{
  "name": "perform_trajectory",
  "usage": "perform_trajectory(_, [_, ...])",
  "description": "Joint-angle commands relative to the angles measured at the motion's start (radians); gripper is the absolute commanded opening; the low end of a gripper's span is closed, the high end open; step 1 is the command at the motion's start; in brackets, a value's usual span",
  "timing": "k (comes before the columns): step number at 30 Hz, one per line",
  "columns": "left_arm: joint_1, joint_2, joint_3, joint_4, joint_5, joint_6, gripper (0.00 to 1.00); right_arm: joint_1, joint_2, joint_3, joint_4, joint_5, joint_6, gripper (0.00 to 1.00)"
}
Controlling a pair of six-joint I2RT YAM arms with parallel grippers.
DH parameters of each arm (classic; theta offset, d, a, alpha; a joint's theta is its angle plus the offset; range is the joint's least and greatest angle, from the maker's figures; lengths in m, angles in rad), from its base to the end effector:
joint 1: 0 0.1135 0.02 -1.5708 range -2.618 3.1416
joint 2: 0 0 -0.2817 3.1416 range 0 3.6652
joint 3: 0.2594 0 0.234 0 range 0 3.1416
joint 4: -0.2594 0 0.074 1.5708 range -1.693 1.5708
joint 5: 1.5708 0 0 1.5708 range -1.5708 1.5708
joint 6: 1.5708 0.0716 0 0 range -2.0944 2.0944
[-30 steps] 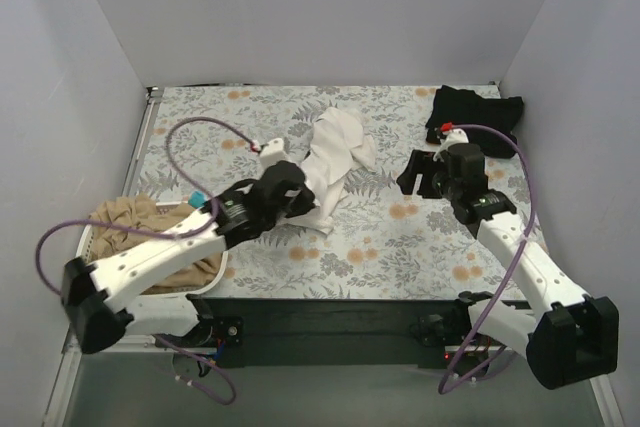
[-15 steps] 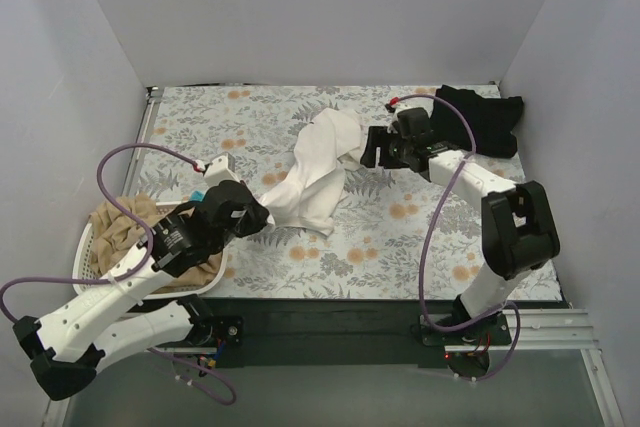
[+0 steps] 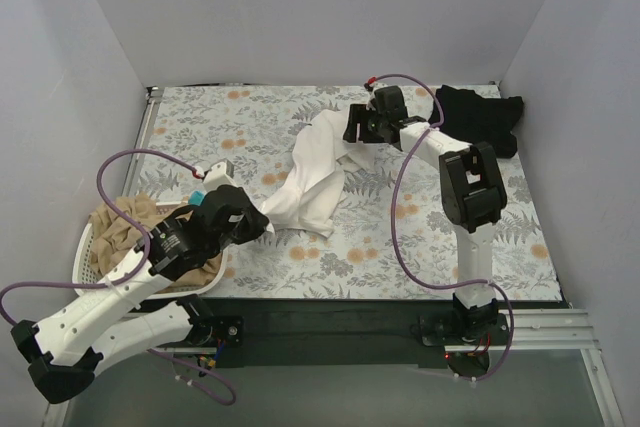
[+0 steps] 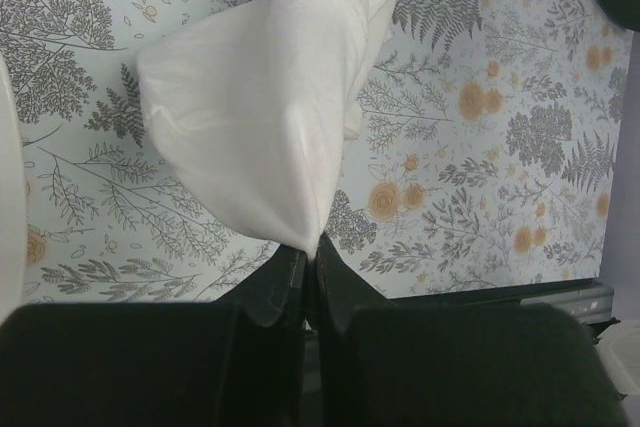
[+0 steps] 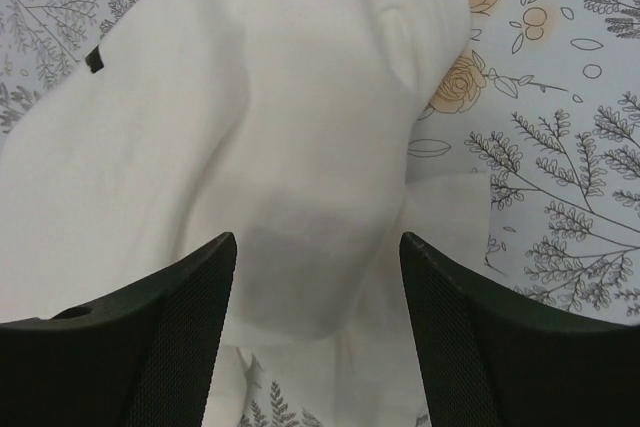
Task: Fold and stack the t-shirts
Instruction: Flatten the tshirt out
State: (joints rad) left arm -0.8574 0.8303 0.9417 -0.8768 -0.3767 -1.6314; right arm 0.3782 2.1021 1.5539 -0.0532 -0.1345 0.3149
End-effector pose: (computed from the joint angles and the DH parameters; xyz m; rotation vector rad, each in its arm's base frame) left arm 0.1177 -0.0957 0.3088 -1.0931 2.1625 -0.8269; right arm 0.4672 0.1960 0.2077 -0.1487 2.2122 0.5367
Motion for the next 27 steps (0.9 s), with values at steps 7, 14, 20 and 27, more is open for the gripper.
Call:
perform_trajectory(7, [0.004,-0.026,-0.004,-0.05,-0.002,-0.021,0.0,0.005,0.087,0.135,-0.06,0.016,-0.013,0.69])
perform_trajectory(14, [0.004,-0.036,-0.009,-0.073,-0.019,-0.033,0.0,0.005,0.073,0.091,-0.07,-0.024,-0.004,0.21])
perform_trajectory(20, [0.004,-0.031,-0.02,-0.065,-0.033,-0.027,0.0,-0.03,-0.029,0.069,-0.071,-0.074,0.006,0.01])
perform_trajectory(27, [0.009,0.1,0.243,-0.018,-0.171,0.131,0.0,-0.156,-0.319,0.005,-0.108,-0.12,0.022,0.01])
